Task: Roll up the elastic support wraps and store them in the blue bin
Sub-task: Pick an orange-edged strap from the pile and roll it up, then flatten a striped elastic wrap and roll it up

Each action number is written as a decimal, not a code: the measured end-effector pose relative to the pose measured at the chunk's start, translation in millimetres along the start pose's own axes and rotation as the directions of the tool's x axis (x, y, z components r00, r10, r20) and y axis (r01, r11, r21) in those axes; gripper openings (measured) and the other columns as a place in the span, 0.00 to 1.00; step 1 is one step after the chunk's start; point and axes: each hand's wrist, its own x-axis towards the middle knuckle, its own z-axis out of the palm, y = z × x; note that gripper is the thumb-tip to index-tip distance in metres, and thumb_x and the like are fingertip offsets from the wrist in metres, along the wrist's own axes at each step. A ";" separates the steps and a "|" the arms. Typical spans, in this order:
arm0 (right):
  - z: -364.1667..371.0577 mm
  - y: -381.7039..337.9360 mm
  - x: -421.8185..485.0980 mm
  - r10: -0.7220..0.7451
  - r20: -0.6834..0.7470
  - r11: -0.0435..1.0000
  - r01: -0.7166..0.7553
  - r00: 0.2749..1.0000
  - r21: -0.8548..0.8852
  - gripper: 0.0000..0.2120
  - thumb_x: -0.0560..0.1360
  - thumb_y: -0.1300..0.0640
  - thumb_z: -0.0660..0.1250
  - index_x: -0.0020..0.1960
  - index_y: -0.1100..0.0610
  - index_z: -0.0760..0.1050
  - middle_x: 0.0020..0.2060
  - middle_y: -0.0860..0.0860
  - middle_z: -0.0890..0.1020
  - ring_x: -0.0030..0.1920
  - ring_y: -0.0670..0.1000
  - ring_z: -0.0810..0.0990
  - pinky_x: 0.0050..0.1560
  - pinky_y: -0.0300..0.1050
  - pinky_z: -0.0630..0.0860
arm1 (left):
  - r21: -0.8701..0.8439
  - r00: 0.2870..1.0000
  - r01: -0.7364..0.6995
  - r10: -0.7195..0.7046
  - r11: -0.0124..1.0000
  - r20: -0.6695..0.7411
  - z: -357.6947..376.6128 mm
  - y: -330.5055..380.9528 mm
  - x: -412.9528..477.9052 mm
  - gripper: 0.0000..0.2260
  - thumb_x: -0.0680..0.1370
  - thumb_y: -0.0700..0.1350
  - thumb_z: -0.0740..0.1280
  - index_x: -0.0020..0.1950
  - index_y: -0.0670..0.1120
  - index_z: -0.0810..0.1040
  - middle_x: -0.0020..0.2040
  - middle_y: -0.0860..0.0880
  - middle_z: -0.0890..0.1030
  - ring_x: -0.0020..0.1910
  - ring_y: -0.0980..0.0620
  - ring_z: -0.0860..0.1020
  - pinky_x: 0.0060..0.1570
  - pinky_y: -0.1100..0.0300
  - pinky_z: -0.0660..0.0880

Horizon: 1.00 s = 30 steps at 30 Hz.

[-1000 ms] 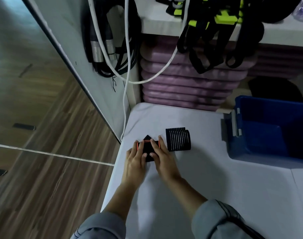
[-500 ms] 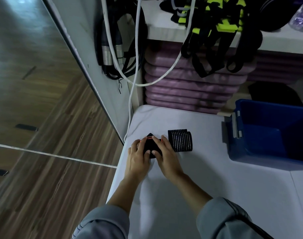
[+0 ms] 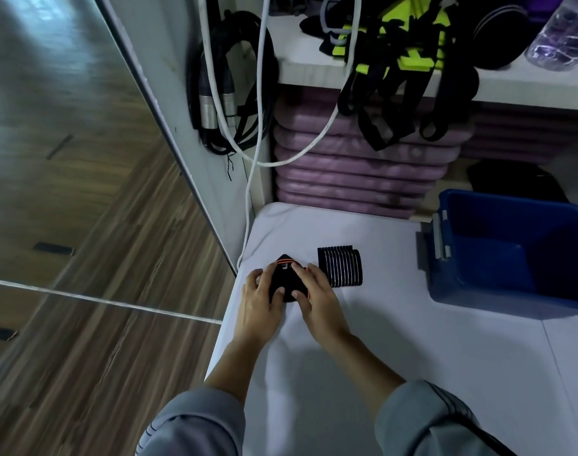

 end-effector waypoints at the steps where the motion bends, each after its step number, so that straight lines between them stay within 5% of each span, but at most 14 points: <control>1: -0.4 0.4 -0.6 -0.001 -0.006 1.000 0.001 1.000 0.001 0.23 0.79 0.61 0.59 0.72 0.50 0.63 0.73 0.52 0.60 0.73 0.49 0.59 0.72 0.41 0.58 | -0.001 1.000 0.002 -0.002 1.000 -0.003 -0.6 1.3 -0.2 0.22 0.77 0.39 0.64 0.70 0.47 0.67 0.60 0.43 0.71 0.57 0.47 0.72 0.56 0.61 0.67; 6: -8.9 3.0 -8.0 -0.022 -0.034 0.999 0.021 0.999 -0.027 0.22 0.79 0.58 0.60 0.73 0.52 0.62 0.73 0.51 0.62 0.73 0.48 0.60 0.71 0.39 0.59 | 0.155 0.997 0.021 -0.009 0.988 -0.074 -4.4 12.6 -6.5 0.20 0.76 0.41 0.65 0.67 0.45 0.70 0.59 0.42 0.73 0.54 0.42 0.71 0.56 0.52 0.69; 11: -38.3 12.4 -46.9 -0.078 -0.105 0.991 0.065 0.991 -0.119 0.21 0.78 0.50 0.56 0.68 0.57 0.68 0.64 0.52 0.72 0.64 0.52 0.70 0.65 0.46 0.69 | 0.363 0.991 -0.108 0.131 0.926 -0.041 -1.9 38.6 -36.3 0.17 0.71 0.47 0.59 0.57 0.44 0.76 0.50 0.42 0.76 0.45 0.42 0.74 0.42 0.50 0.74; 15: -66.0 35.9 -96.0 -0.052 -0.145 0.948 0.003 0.988 -0.317 0.24 0.75 0.47 0.54 0.63 0.60 0.73 0.58 0.56 0.78 0.57 0.57 0.76 0.57 0.51 0.76 | 0.349 0.974 -0.213 0.169 0.913 0.151 20.9 58.9 -63.6 0.18 0.72 0.49 0.55 0.55 0.45 0.78 0.50 0.44 0.76 0.47 0.42 0.75 0.44 0.50 0.75; 19: -100.8 73.2 -147.0 0.071 -0.165 0.902 -0.135 0.984 -0.410 0.20 0.77 0.50 0.58 0.66 0.57 0.71 0.62 0.55 0.76 0.61 0.56 0.73 0.61 0.50 0.72 | 0.360 0.926 -0.242 0.103 0.901 0.364 56.4 85.1 -84.9 0.15 0.76 0.46 0.58 0.61 0.48 0.76 0.58 0.46 0.75 0.57 0.45 0.71 0.54 0.54 0.71; 30: -230.6 165.6 -284.5 0.222 -0.446 0.854 -0.393 0.867 -0.340 0.23 0.75 0.45 0.53 0.59 0.58 0.76 0.53 0.54 0.80 0.52 0.56 0.78 0.53 0.49 0.76 | 0.128 0.808 -0.312 0.192 0.942 0.558 192.3 218.8 -169.8 0.17 0.73 0.51 0.57 0.59 0.51 0.77 0.58 0.48 0.76 0.58 0.47 0.71 0.57 0.54 0.72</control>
